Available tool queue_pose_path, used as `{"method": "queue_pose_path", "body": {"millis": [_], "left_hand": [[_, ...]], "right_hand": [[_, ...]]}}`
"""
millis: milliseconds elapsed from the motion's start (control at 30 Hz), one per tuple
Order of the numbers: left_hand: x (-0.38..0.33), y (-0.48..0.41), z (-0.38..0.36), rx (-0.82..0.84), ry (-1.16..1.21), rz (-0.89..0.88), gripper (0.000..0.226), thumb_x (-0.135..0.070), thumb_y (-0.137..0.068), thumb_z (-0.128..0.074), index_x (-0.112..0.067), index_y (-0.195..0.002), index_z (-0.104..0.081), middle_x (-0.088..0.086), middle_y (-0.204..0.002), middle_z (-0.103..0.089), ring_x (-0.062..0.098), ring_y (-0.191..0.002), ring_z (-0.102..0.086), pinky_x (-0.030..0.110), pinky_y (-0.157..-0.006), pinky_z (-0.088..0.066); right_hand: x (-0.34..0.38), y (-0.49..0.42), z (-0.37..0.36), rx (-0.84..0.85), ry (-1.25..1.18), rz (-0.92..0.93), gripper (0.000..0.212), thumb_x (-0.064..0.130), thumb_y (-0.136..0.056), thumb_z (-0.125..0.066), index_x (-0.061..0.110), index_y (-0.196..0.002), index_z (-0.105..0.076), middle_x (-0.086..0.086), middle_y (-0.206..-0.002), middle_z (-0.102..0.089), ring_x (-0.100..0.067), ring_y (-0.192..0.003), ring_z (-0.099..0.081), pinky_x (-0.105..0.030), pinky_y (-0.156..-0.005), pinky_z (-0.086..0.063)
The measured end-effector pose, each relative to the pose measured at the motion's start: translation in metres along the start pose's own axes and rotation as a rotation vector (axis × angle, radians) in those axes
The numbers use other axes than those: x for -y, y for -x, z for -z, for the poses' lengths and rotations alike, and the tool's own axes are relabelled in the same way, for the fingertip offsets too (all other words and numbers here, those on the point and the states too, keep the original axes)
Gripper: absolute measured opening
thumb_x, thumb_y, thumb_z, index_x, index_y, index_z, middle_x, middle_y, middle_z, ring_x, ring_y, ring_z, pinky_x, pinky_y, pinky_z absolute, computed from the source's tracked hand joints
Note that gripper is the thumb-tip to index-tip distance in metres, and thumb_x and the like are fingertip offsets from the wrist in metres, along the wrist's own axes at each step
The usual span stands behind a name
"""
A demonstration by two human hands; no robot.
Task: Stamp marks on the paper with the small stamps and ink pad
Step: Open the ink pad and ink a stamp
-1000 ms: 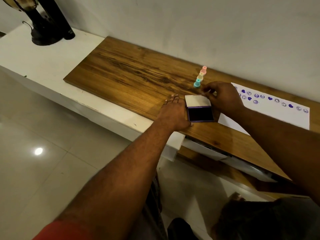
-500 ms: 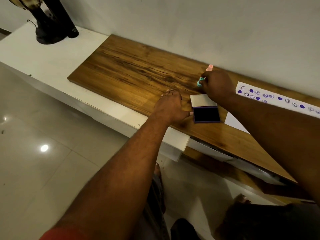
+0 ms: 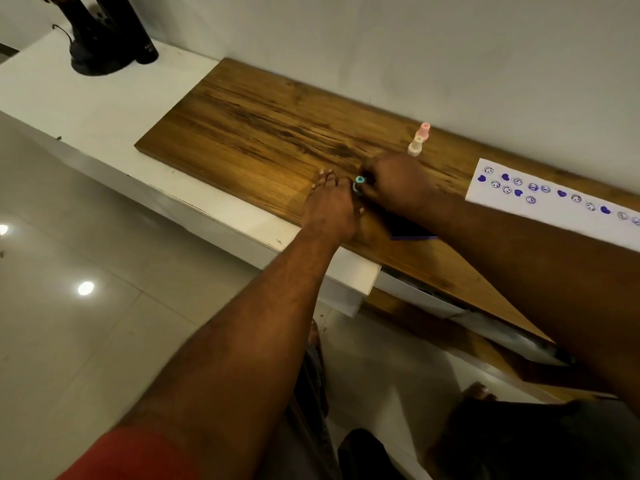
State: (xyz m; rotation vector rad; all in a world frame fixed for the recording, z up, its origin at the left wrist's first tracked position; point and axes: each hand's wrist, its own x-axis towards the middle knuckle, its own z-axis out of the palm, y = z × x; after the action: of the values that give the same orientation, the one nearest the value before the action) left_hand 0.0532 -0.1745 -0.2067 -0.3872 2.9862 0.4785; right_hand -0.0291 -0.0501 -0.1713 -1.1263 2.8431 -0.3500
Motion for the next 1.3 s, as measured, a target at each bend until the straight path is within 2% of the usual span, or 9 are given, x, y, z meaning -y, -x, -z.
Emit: {"method": "queue_pose_path", "body": {"millis": [133,267,500,600,933,1100,1200,1300], "left_hand": [[-0.003,0.001,0.001,-0.048,0.016,-0.003,0.057,-0.03,-0.097,-0.071,-0.015,-0.148,-0.05,0.011,-0.162,-0.04,0.026,-0.157,-0.023,0.044,-0.124,-0.031],[-0.004,0.002,0.001,-0.061,0.03,0.04,0.051,-0.026,-0.096,-0.072,-0.016,-0.143,-0.054,0.01,-0.161,-0.042,0.024,-0.154,-0.032,0.043,-0.119,-0.04],[-0.004,0.0,-0.006,-0.06,-0.05,0.017,0.064,-0.023,-0.097,-0.072,-0.007,-0.152,-0.044,0.016,-0.167,-0.03,0.027,-0.157,-0.022,0.041,-0.126,-0.025],[-0.003,0.0,-0.009,-0.038,-0.068,0.011,0.073,-0.024,-0.096,-0.073,-0.005,-0.157,-0.036,0.018,-0.169,-0.024,0.028,-0.158,-0.017,0.041,-0.127,-0.022],[-0.004,0.001,-0.012,-0.013,-0.083,-0.012,0.083,-0.023,-0.093,-0.077,-0.001,-0.158,-0.03,0.023,-0.17,-0.015,0.031,-0.159,-0.011,0.042,-0.129,-0.018],[-0.003,0.003,-0.011,-0.006,-0.074,-0.033,0.092,-0.023,-0.089,-0.081,0.0,-0.159,-0.027,0.023,-0.17,-0.012,0.031,-0.159,-0.008,0.041,-0.128,-0.017],[0.0,0.002,-0.01,-0.001,-0.032,-0.03,0.083,-0.024,-0.089,-0.081,-0.004,-0.156,-0.035,0.02,-0.171,-0.015,0.029,-0.159,-0.011,0.042,-0.125,-0.026],[0.004,0.0,-0.01,-0.02,0.014,-0.032,0.061,-0.028,-0.096,-0.074,-0.009,-0.148,-0.047,0.016,-0.17,-0.02,0.025,-0.159,-0.015,0.042,-0.122,-0.032]], "right_hand": [[0.009,0.014,-0.003,0.031,-0.008,0.035,0.032,0.039,-0.101,-0.055,0.014,-0.113,-0.071,-0.007,-0.104,-0.071,-0.024,-0.093,-0.065,-0.044,-0.084,-0.056],[0.01,0.02,-0.004,0.023,0.006,0.062,0.032,0.037,-0.101,-0.056,0.013,-0.115,-0.07,-0.008,-0.107,-0.071,-0.025,-0.095,-0.065,-0.04,-0.086,-0.054],[0.01,0.018,-0.009,-0.024,0.029,-0.023,0.032,0.04,-0.099,-0.058,0.013,-0.104,-0.074,-0.007,-0.094,-0.072,-0.022,-0.083,-0.065,-0.034,-0.076,-0.053],[0.01,0.016,-0.014,-0.022,0.045,-0.023,0.03,0.037,-0.101,-0.056,0.012,-0.1,-0.073,-0.008,-0.094,-0.072,-0.02,-0.08,-0.062,-0.032,-0.078,-0.049],[0.001,0.019,-0.015,0.036,0.062,0.077,0.031,0.038,-0.105,-0.052,0.013,-0.114,-0.068,-0.008,-0.108,-0.072,-0.023,-0.093,-0.067,-0.036,-0.089,-0.054],[0.001,0.024,-0.018,0.02,-0.03,0.096,0.03,0.032,-0.107,-0.049,0.012,-0.12,-0.066,-0.01,-0.113,-0.072,-0.025,-0.097,-0.067,-0.039,-0.092,-0.054],[0.001,0.025,-0.019,0.03,-0.027,0.111,0.029,0.031,-0.107,-0.051,0.012,-0.123,-0.065,-0.01,-0.116,-0.071,-0.025,-0.1,-0.067,-0.039,-0.094,-0.053],[-0.004,0.024,-0.018,0.023,-0.041,0.056,0.03,0.035,-0.105,-0.051,0.011,-0.115,-0.066,-0.011,-0.111,-0.071,-0.025,-0.095,-0.066,-0.037,-0.088,-0.052]]}}
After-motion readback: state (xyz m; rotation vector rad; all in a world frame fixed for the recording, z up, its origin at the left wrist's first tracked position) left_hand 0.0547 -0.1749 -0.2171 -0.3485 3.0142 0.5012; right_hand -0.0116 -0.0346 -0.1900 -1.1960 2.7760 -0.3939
